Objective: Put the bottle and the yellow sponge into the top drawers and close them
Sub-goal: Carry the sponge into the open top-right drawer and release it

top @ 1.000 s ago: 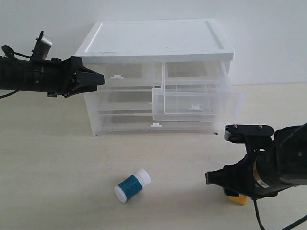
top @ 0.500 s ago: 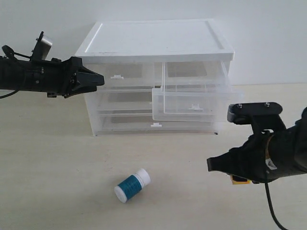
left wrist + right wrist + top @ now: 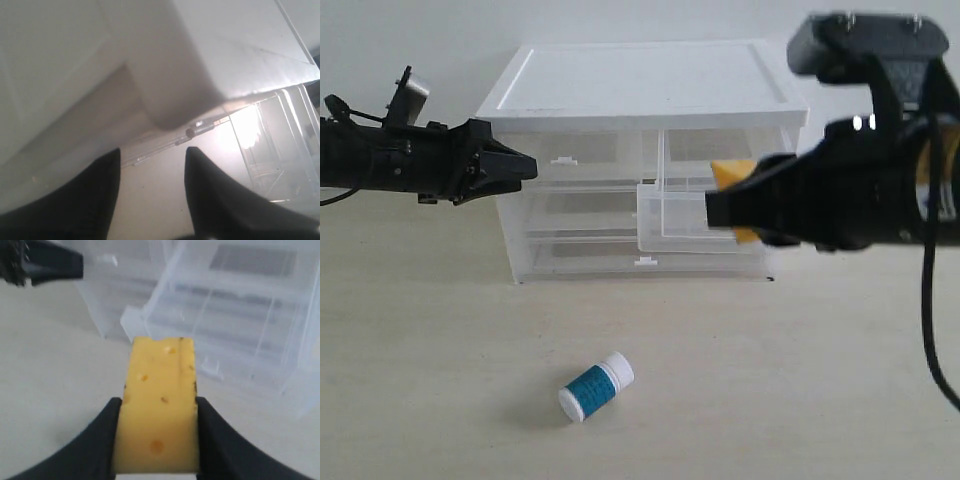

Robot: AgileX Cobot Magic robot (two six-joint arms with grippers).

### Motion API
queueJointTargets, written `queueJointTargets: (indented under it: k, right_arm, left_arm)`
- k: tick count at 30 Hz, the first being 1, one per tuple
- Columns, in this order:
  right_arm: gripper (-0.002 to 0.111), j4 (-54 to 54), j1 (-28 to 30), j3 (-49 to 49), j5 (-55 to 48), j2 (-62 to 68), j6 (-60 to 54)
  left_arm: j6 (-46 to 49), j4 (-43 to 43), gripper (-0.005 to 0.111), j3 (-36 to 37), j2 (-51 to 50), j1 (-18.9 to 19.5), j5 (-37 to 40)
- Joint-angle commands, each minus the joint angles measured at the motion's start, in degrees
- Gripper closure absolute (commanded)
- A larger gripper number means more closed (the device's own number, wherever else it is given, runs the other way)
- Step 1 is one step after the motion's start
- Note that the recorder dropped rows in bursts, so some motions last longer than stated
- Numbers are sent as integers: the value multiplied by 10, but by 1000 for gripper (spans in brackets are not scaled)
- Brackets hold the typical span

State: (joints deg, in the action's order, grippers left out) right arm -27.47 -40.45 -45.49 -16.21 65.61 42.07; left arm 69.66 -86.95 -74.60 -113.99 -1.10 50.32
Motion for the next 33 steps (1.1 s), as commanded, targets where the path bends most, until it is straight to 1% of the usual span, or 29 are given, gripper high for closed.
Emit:
queueJointTargets:
  k: [1,5,8,12,17,19,21,23,24,27,28,30,32,33]
  right_arm:
    - [108,-43,0,-96,-33,36,-9]
    - [108,-104,0,-165,-64,115,8]
    - [108,-135,0,-202,-67,166,21]
    - [108,-136,23,-247,-90,224,68]
    - [107,-138,47,-266,-81,245,74]
    - [101,-135,58,-266,-75,245,77]
    - [90,-134,62,-266,-75,247,89]
    - [76,-134,62,-266,-79,251,90]
    - [65,-135,62,-266,-79,254,90]
    - [42,-134,62,-266,-82,263,95]
    - [39,-136,62,-266,-86,263,102]
    - [40,-137,62,-266,-93,258,103]
    - [43,-130,62,-266,-100,247,103]
    - [47,-93,62,-266,-111,225,82]
  left_arm:
    - [2,-24,66,-8,-3,4,-33]
    - [2,-30,66,-8,-3,4,-34]
    - [2,-27,66,-8,-3,4,-34]
    - [2,-22,66,-8,-3,4,-34]
    - [2,-24,66,-8,-3,4,-34]
    - [2,-25,66,-8,-3,4,-34]
    - [2,-25,66,-8,-3,4,-34]
    - [3,-25,66,-8,-3,4,-35]
    - [4,-26,66,-8,-3,4,-38]
    - [4,-26,66,-8,-3,4,-41]
    - [4,-26,66,-8,-3,4,-41]
    - [4,-26,66,-8,-3,4,-41]
    - [4,-26,66,-8,-3,4,-41]
    - [4,-26,66,-8,-3,4,-42]
